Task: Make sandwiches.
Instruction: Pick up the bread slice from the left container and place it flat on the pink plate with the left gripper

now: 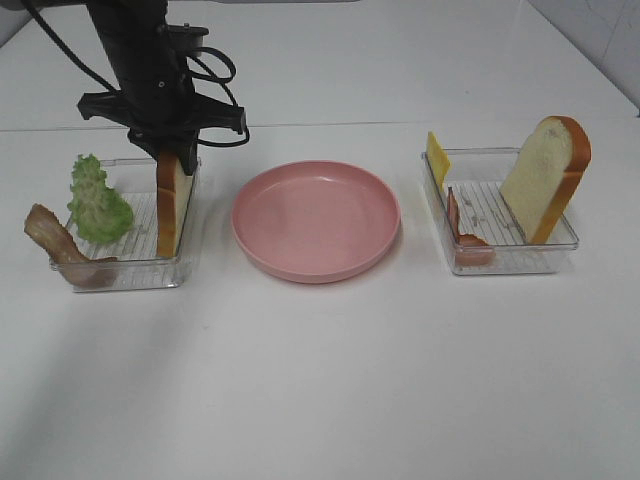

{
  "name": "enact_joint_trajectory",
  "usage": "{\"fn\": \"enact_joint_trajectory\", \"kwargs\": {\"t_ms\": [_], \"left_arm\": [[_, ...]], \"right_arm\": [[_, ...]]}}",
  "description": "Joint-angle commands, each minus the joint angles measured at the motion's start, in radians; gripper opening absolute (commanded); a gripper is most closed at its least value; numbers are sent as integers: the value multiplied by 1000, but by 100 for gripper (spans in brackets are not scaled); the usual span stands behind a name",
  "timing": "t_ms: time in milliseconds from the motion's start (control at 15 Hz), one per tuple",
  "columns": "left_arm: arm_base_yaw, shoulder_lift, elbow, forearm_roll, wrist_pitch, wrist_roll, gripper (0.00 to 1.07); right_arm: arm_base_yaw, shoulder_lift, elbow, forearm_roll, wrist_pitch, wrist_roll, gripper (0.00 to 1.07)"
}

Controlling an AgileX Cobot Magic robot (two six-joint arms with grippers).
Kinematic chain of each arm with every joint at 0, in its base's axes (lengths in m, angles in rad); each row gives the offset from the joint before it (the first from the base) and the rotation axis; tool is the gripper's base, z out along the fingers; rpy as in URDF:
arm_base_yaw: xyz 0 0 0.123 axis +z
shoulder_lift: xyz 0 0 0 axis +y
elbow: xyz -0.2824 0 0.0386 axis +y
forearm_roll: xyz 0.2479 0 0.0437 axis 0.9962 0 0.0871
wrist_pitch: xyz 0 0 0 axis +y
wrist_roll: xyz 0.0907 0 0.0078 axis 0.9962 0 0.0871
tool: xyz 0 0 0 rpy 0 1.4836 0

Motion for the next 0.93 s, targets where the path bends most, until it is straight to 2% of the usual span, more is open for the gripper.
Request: {"fn": "enact_joint_trajectory", "kwargs": {"t_ms": [67,267,400,533,600,800,933], "left_arm": [[-3,-41,-12,-13,54,-3,0],[-3,-126,-81,-57,178,8,0],[-3,-168,-106,-107,195,54,0],[17,-188,-153,-248,219,135,0],[40,-186,-164,-354,215,181,0],[108,-149,-162,-619,156,287,0],[122,-79,-162,-800,152,371,0]], "right_arm": [[-6,-12,5,-1,-9,-1,80],[-6,-12,5,-1,-9,-1,80],[-6,-12,5,-1,-9,-1,80],[-6,-12,5,-1,-9,-1,80],[-6,-12,5,-1,-9,-1,80],[-6,-12,5,-1,-9,-1,80],[-6,-12,5,-1,-9,-1,80]]}}
